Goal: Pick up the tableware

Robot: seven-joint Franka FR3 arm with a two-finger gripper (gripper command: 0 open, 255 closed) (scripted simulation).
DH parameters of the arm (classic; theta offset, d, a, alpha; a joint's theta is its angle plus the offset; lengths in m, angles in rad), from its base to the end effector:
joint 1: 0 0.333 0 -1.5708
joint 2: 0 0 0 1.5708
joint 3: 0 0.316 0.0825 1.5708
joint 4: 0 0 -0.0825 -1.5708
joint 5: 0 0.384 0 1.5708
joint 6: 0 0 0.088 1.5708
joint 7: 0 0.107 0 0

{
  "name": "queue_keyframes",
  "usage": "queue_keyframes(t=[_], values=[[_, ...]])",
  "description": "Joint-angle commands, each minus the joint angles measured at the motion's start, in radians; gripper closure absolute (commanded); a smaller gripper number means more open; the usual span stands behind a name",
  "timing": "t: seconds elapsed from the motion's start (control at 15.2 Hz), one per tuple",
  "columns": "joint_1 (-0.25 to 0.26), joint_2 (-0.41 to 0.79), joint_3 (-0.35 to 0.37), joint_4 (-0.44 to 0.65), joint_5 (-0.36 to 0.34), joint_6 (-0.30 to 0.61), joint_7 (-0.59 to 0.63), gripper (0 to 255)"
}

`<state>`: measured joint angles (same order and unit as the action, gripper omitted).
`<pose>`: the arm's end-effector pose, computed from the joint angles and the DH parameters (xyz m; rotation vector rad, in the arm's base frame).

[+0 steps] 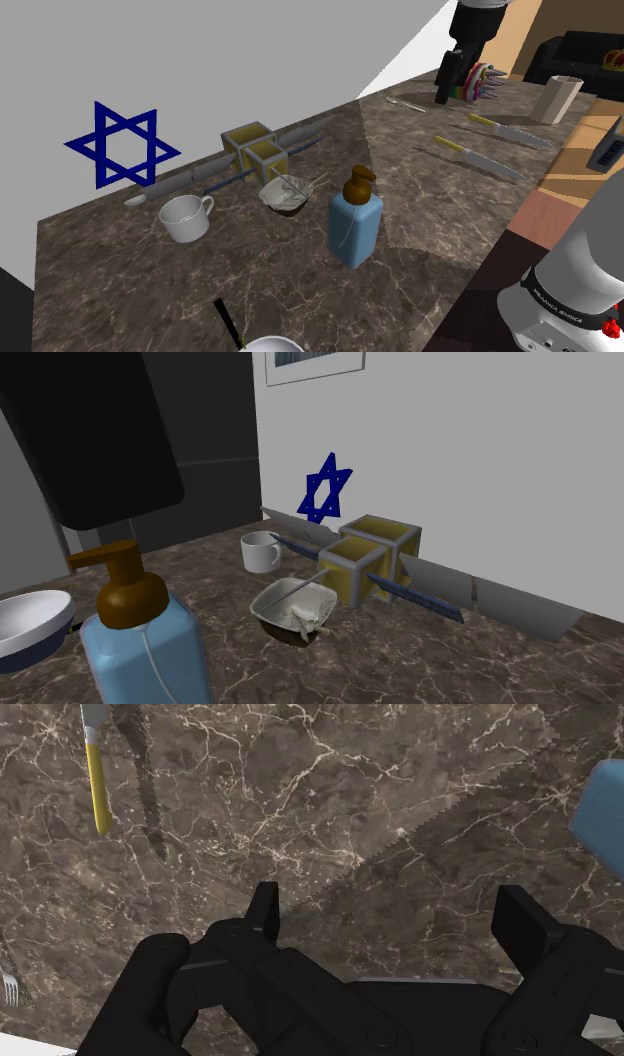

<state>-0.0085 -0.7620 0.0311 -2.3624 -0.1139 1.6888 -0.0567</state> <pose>0.3250 -0.0008 0.5916 2.9996 0.1202 0.1280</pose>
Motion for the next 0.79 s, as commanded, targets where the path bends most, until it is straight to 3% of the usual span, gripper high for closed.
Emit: queue_keyframes(t=[0.0,0.73], values=[[0.0,0.0,0.0,0.0,0.0,0.0,0.0,0],[0.057,0.311,0.136,0.063,0.06,0.2,0.141,0]])
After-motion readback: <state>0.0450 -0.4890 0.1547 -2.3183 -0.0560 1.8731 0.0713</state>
